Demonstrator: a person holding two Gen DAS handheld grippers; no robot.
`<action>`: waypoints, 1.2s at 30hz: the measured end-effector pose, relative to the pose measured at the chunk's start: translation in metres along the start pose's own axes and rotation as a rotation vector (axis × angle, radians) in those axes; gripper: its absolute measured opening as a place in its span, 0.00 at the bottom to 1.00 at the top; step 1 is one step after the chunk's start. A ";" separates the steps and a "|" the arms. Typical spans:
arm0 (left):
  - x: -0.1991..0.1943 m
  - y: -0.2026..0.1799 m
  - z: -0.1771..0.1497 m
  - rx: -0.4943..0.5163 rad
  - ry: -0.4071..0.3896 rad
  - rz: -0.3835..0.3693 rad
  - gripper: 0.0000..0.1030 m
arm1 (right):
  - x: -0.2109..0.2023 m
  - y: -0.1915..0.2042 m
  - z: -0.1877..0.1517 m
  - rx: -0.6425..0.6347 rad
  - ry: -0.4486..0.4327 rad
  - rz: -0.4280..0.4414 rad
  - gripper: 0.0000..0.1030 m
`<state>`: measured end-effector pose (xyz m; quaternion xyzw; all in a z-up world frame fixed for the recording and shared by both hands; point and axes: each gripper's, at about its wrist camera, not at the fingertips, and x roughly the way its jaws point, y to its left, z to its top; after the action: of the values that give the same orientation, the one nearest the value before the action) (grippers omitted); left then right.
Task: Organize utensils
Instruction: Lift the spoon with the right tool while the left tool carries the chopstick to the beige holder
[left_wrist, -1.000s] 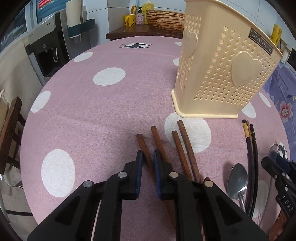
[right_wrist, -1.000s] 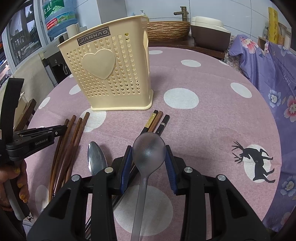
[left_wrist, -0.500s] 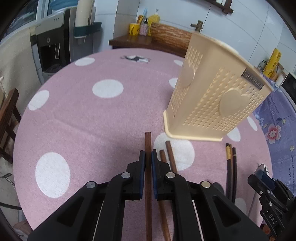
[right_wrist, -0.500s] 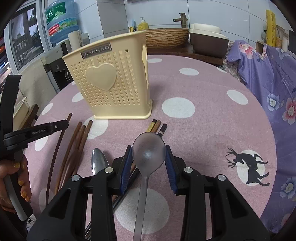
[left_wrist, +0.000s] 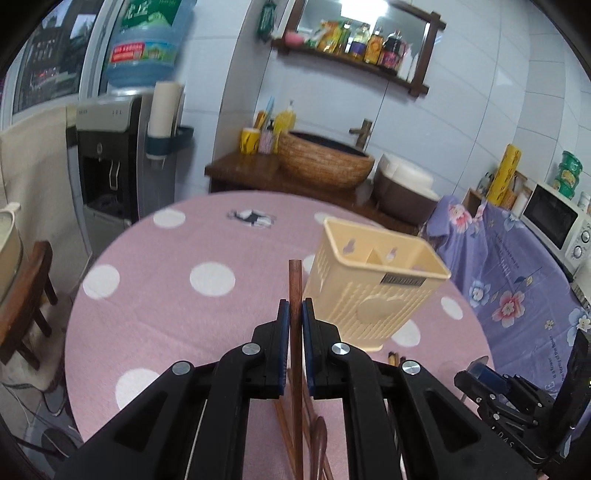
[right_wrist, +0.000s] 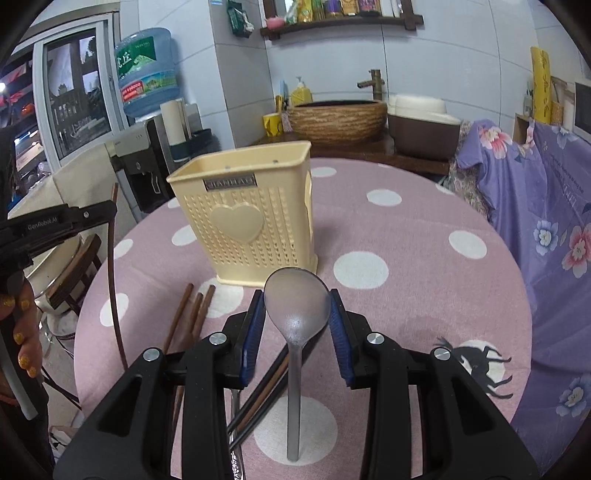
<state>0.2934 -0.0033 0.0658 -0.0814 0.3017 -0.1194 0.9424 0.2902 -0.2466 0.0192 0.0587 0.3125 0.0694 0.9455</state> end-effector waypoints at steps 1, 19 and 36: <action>-0.004 -0.001 0.003 0.004 -0.014 -0.003 0.08 | -0.003 0.000 0.003 -0.001 -0.008 0.003 0.34; -0.022 -0.003 0.023 0.014 -0.096 -0.034 0.08 | -0.008 0.008 0.026 -0.001 -0.048 0.066 0.33; -0.049 -0.020 0.054 0.035 -0.175 -0.082 0.08 | -0.019 0.016 0.064 -0.011 -0.078 0.154 0.33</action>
<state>0.2831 -0.0043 0.1407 -0.0871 0.2124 -0.1556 0.9608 0.3120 -0.2384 0.0844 0.0801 0.2696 0.1414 0.9492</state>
